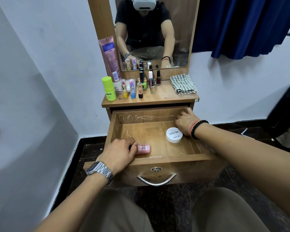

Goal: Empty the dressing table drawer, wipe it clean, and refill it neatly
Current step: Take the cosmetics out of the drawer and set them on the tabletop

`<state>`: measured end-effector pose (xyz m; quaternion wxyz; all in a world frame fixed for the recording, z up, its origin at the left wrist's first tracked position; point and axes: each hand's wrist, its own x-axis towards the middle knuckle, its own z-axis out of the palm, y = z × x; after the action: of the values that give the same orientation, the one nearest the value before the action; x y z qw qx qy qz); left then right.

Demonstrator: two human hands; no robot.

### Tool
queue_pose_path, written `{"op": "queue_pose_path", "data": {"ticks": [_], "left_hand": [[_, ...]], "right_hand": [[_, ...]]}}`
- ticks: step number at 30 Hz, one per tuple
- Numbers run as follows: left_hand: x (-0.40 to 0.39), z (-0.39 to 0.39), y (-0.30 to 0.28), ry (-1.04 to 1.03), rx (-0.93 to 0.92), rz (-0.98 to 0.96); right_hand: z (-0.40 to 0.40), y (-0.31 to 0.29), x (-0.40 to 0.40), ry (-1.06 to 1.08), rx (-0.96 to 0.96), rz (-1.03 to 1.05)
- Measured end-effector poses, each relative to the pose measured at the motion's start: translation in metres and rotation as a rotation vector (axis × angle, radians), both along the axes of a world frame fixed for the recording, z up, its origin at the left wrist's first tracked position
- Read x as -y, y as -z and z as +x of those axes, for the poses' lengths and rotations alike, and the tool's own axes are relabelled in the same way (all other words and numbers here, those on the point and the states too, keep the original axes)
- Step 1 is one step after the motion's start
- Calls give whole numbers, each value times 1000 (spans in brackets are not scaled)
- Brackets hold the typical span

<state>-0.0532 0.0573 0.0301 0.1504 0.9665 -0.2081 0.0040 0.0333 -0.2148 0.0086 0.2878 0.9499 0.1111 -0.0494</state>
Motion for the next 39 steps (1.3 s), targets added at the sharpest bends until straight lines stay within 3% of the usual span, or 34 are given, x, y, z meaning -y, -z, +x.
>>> {"op": "queue_pose_path", "data": {"ticks": [5, 11, 14, 18, 24, 34, 39], "left_hand": [[0, 0, 0, 0, -3, -3], [1, 2, 1, -11, -10, 2], [0, 2, 2, -8, -15, -3], [0, 2, 2, -12, -12, -6], [1, 1, 0, -14, -15, -7], [0, 1, 2, -25, -35, -19], [1, 3, 3, -24, -30, -21]], "right_hand": [[3, -4, 2, -41, -16, -27], [-1, -5, 3, -52, 126, 210], [-4, -9, 5, 14, 173, 477], [-8, -27, 14, 237, 172, 1097], [-17, -55, 17, 269, 237, 1539], [12, -105, -25, 70, 410, 1480], [41, -110, -46, 39, 458, 1349]]}}
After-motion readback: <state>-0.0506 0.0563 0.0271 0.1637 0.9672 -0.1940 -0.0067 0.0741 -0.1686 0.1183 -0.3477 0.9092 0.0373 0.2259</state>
